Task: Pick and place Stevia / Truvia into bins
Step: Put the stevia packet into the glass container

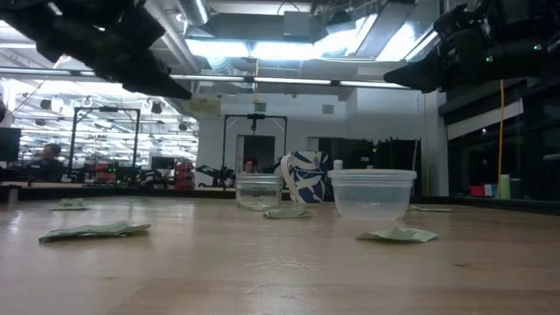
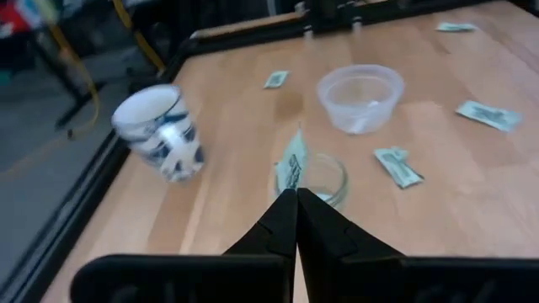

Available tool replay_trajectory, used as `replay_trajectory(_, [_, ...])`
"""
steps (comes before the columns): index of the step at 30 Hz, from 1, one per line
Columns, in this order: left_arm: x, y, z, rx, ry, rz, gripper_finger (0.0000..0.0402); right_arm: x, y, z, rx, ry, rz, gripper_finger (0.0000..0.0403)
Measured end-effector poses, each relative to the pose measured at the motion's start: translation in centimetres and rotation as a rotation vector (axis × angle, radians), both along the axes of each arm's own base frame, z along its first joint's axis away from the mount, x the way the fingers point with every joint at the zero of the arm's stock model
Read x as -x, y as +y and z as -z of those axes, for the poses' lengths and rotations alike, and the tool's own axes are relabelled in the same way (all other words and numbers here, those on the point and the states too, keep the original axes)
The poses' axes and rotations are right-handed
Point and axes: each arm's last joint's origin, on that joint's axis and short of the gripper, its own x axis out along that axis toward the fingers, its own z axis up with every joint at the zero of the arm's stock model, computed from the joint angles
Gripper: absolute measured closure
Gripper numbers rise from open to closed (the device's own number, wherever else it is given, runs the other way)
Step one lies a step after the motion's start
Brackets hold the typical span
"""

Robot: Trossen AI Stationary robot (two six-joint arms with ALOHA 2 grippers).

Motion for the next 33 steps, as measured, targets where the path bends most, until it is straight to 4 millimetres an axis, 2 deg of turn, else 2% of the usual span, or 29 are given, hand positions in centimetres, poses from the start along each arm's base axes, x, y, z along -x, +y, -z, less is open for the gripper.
replay_trajectory(4, [-0.1,-0.6,0.8,-0.065,-0.041,0.081,0.0399,0.0,0.0,0.0,-0.003,0.0,0.0,0.0398])
replay_trajectory(8, [-0.1,-0.9,1.1,-0.06,-0.08,0.105,0.04,0.0,0.0,0.0,-0.004,0.003,0.0,0.0398])
replay_trajectory(22, [-0.6,-1.5,0.1,-0.003,-0.197,0.118,0.04,0.0,0.0,0.1,-0.012,0.009,0.0,0.0398])
replay_trajectory(27, [-1.9,-2.1,-0.3,0.072,-0.171,0.135,0.04,0.0,0.0,0.2,-0.084,0.004,0.004,0.0398])
replay_trajectory(33, [-4.5,-2.4,0.1,0.103,-0.079,0.083,0.0399,0.1,0.0,0.8,-0.143,0.053,0.011,0.0398])
